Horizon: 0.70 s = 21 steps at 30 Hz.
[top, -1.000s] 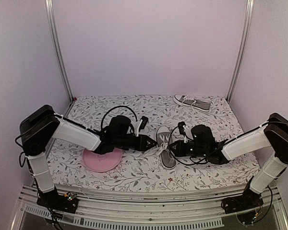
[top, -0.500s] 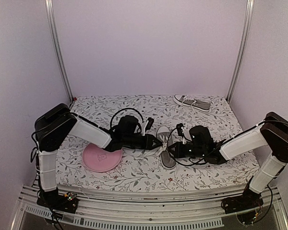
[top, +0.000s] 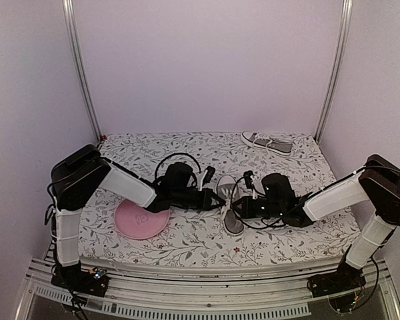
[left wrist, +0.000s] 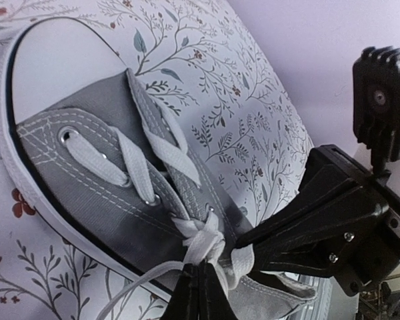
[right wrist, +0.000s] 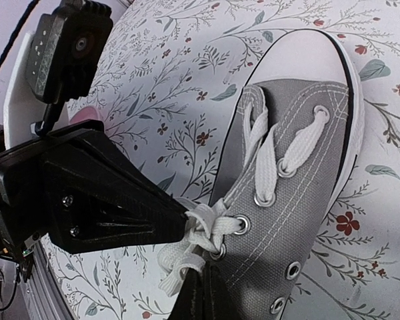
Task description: Tie the shoes
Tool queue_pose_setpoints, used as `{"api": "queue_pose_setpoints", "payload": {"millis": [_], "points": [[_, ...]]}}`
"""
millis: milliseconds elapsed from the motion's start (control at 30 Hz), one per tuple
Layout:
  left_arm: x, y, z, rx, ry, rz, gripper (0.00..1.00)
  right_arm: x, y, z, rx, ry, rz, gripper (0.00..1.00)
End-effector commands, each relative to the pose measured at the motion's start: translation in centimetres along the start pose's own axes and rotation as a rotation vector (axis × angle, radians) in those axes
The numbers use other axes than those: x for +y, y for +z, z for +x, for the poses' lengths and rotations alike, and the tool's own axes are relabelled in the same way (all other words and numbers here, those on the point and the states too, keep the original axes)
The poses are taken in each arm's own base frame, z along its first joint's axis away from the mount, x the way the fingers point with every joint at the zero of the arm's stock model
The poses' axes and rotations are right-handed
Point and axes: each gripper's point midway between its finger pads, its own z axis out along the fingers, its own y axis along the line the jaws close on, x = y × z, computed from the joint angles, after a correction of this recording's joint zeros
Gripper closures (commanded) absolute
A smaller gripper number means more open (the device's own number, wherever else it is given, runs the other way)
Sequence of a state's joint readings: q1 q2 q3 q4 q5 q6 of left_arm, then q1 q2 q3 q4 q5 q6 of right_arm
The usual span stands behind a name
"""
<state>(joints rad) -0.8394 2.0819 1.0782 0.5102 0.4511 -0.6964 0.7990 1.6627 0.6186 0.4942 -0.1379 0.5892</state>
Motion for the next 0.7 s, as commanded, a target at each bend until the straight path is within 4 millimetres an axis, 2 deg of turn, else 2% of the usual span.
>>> {"api": "queue_pose_setpoints", "payload": {"millis": [0,267,467,667], "points": [[-0.8,0.4,-0.8,-0.020,0.009,0.051,1.00,0.3,0.6,-0.8,-0.012,-0.008,-0.009,0.98],[-1.3,-0.4,-2.2,-0.072,0.023,0.039,1.00,0.3,1.1,-1.0,-0.014,-0.003,-0.004,0.98],[-1.4,-0.6,-2.5,-0.092,0.020,0.030,1.00,0.4,1.9,-1.5,-0.018,-0.010,-0.012,0.98],[-2.0,-0.8,-3.1,-0.109,0.029,0.045,1.00,-0.1,2.7,-1.0,-0.007,0.002,-0.007,0.98]]}}
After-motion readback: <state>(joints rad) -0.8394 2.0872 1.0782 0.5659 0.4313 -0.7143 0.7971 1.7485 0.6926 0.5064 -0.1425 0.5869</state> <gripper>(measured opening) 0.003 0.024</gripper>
